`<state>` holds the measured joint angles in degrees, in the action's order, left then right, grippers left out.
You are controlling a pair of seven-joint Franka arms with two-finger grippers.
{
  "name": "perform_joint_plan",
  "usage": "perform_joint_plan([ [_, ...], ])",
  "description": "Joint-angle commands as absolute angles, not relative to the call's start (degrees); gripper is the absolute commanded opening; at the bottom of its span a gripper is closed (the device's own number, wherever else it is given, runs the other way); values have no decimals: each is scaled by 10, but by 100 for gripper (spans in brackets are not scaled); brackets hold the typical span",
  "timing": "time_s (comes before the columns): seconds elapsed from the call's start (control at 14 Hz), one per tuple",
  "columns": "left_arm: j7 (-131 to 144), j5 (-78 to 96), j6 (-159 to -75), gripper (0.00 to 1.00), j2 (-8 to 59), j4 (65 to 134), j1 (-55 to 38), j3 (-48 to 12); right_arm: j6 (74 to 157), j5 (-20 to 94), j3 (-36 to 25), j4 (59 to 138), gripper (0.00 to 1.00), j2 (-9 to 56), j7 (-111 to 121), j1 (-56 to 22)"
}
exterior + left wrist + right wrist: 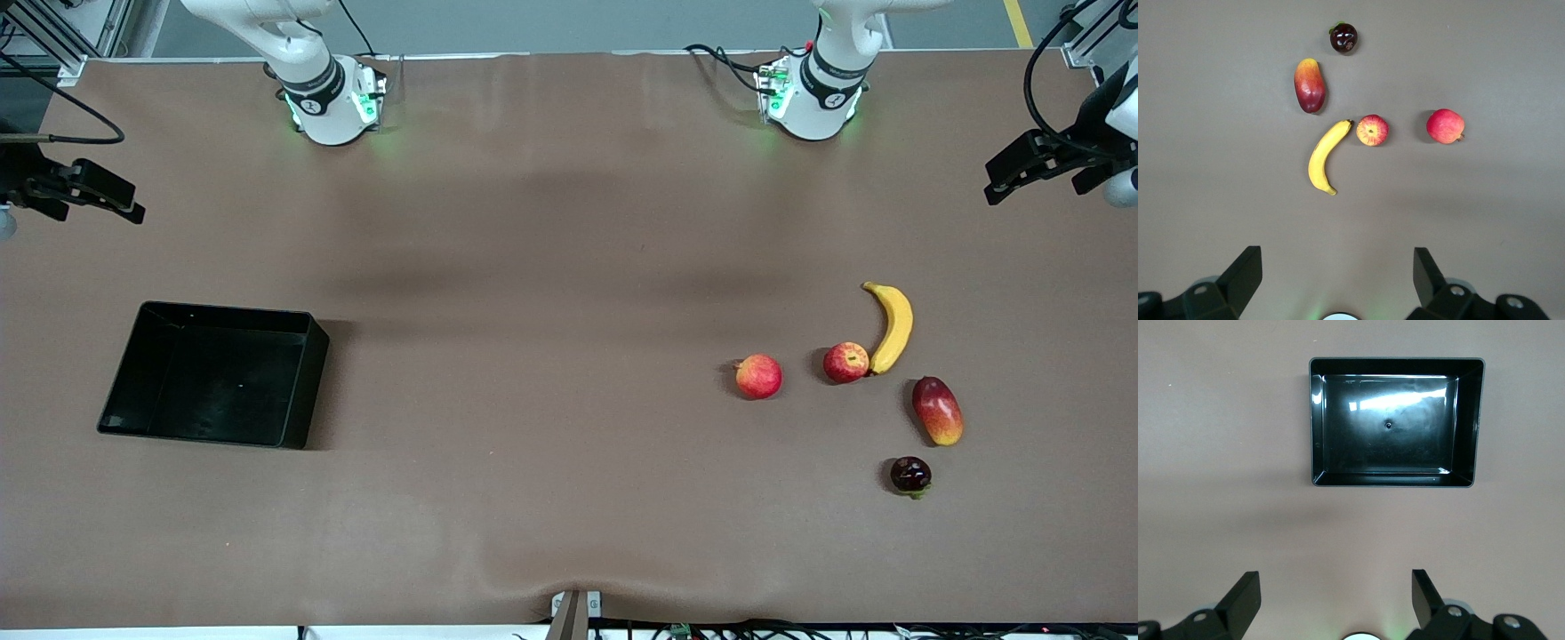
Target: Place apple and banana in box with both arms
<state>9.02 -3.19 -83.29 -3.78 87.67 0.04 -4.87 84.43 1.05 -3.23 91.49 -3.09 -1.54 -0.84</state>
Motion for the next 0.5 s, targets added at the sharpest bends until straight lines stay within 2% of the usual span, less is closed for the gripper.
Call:
perform_joint_plan([
  [0.0,86,-34,-831,100,-33,868,0,-47,837,5,-30,911,100,-35,-24,-7],
  [0.29,86,-40,-831,100,-18,868,1,-47,842,5,-31,910,100,-33,-24,13],
  [0.43,97,-40,-838,100,12,880,1,-47,842,6,-32,911,100,-33,-23,18],
])
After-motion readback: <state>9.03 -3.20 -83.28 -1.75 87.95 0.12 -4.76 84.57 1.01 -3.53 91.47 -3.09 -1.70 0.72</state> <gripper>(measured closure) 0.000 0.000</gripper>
